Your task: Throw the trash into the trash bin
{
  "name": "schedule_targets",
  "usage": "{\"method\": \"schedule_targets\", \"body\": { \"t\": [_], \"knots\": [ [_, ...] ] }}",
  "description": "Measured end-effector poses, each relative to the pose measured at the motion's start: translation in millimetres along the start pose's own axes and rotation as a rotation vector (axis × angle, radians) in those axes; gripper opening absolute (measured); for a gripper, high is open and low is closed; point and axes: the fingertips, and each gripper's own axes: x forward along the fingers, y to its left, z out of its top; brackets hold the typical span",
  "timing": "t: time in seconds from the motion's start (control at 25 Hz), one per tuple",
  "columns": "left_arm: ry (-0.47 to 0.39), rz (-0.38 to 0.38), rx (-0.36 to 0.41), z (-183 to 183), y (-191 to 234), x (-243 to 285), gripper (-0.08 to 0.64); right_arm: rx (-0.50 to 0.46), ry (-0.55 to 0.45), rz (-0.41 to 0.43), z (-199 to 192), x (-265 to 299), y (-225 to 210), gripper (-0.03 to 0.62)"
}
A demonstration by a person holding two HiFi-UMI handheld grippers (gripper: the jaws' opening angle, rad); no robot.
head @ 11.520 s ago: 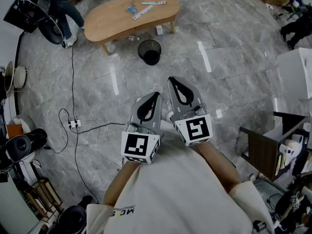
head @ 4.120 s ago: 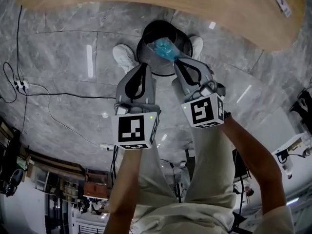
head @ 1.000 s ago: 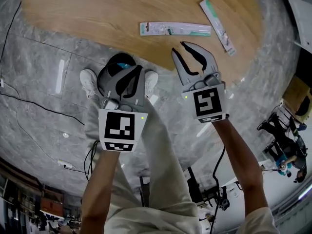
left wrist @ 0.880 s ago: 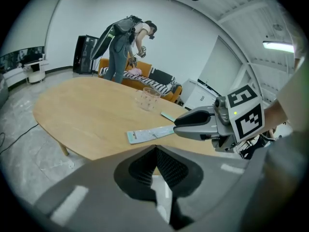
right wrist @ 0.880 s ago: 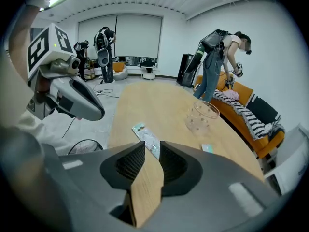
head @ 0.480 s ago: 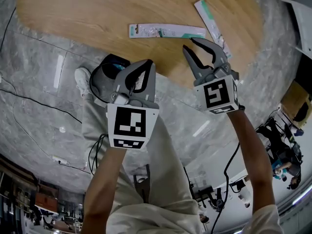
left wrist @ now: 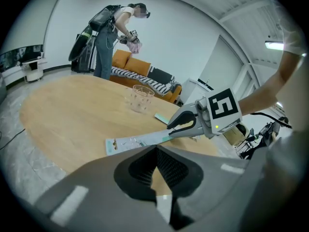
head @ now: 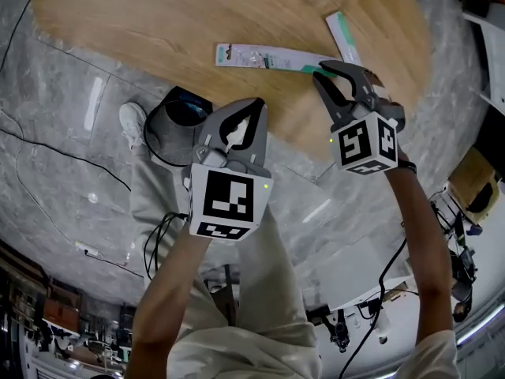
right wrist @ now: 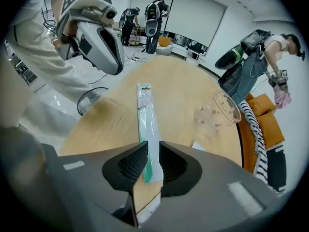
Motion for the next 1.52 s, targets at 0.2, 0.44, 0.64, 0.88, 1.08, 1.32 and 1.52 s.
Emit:
{"method": "schedule_targets", "body": {
  "t": [0.2,0.44,0.64,0.88,1.08,1.32,1.52],
  "knots": [
    [0.005,-0.013,0.006,1,-3,2,0.0,0.018,0.064,0.049,-10,15,-2,0.081],
    [0.006,-0.034,0.004,-1,-4,-1,0.0,-0.065,0.098,0.082,-12,19,1,0.083],
    [0.011,-0.03,0.003,-3,-2,-5,0.0,0.012,0.079,0.097,-9,14,1,0.069],
    [0.015,-0.036,0.015,-9,1,-13,0.0,0.192,0.023,0.086,9,1,8,0.067],
    [0.02,-0.03,0.015,-20,8,-25,0.0,0.308,-0.04,0.125,43,-8,24,0.067],
    [0.042,-0.02,0.017,-47,29,-54,0.0,0.374,-0.086,0.132,92,-6,49,0.067],
    [0.037,0.001,0.003,-52,40,-68,0.0,0.46,-0.129,0.137,116,-11,57,0.067]
  ]
}}
